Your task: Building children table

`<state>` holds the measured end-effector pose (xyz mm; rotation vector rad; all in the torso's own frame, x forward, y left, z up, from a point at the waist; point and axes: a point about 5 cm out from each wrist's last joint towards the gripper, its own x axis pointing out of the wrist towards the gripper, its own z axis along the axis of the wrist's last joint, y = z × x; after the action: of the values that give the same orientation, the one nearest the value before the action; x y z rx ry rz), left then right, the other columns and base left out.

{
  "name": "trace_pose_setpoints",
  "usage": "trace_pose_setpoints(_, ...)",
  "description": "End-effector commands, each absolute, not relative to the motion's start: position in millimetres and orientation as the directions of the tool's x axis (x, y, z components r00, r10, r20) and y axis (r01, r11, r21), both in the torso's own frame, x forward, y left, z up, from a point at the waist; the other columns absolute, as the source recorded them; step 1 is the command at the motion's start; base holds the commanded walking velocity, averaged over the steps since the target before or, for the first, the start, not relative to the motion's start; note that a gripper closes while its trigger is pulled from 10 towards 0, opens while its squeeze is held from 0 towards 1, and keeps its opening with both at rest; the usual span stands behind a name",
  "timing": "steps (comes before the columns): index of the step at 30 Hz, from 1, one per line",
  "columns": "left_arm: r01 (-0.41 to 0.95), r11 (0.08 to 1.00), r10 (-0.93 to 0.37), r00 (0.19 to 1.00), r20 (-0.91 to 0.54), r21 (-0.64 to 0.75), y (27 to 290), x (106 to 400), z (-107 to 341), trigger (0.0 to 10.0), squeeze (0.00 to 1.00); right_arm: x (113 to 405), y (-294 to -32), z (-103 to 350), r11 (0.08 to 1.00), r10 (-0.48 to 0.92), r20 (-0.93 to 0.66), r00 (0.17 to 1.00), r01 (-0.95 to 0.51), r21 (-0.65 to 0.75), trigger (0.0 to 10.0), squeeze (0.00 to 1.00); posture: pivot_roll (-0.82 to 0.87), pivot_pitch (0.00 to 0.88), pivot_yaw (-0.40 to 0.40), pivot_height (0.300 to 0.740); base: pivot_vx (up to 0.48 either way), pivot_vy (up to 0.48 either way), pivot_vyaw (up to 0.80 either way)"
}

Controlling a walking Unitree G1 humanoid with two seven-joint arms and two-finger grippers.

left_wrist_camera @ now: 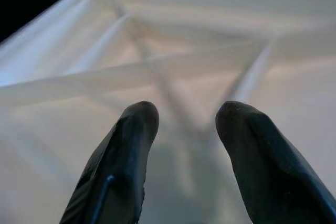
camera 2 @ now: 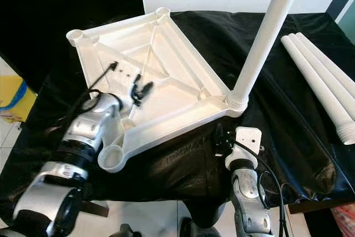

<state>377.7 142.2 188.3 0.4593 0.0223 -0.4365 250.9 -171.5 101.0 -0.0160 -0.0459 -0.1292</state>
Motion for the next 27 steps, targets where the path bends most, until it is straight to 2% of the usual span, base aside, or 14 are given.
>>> trace_pose_setpoints(1, 0.275, 0.851, -0.259, 0.961, -0.097, 0.447, 158, 378, 179, 10.0, 0.00, 250, -169, 95, 0.994, -0.111, 0.014, 0.994, 0.111, -0.021, 10.0, 0.00, -0.05, 0.130, -0.036, 0.740, 0.000, 0.000, 0.00)
trace_pose_setpoints(5, 0.201, 0.869, -0.177, 0.980, -0.096, 0.452, 177, 379, 180, 10.0, 0.00, 252, -168, 95, 0.995, -0.098, 0.013, 0.995, 0.098, -0.019, 10.0, 0.00, -0.05, 0.127, -0.038, 0.740, 0.000, 0.000, 0.00)
trace_pose_setpoints(19, 0.268, 0.737, -0.201, 0.963, -0.178, 0.621, 187, 368, 162, 10.0, 0.00, 256, -163, 95, 0.998, -0.059, 0.003, 0.998, 0.059, -0.022, 10.0, 0.00, -0.05, 0.124, -0.044, 0.740, 0.000, 0.000, 0.00)
trace_pose_setpoints(22, 0.316, 0.696, -0.239, 0.949, -0.207, 0.645, 189, 363, 158, 10.0, 0.00, 256, -163, 95, 0.998, -0.054, 0.001, 0.999, 0.054, -0.023, 10.0, 0.00, -0.05, 0.126, -0.045, 0.740, 0.000, 0.000, 0.00)
trace_pose_setpoints(26, 0.505, 0.622, -0.414, 0.861, -0.296, 0.598, 176, 346, 148, 10.0, 0.00, 259, -162, 95, 0.999, -0.042, -0.007, 0.999, 0.042, -0.021, 10.0, 0.00, -0.04, 0.134, -0.049, 0.740, 0.000, 0.000, 0.00)
trace_pose_setpoints(27, 0.505, 0.622, -0.414, 0.861, -0.296, 0.598, 176, 346, 148, 10.0, 0.00, 259, -162, 95, 0.999, -0.042, -0.007, 0.999, 0.042, -0.021, 10.0, 0.00, -0.04, 0.134, -0.049, 0.740, 0.000, 0.000, 0.00)
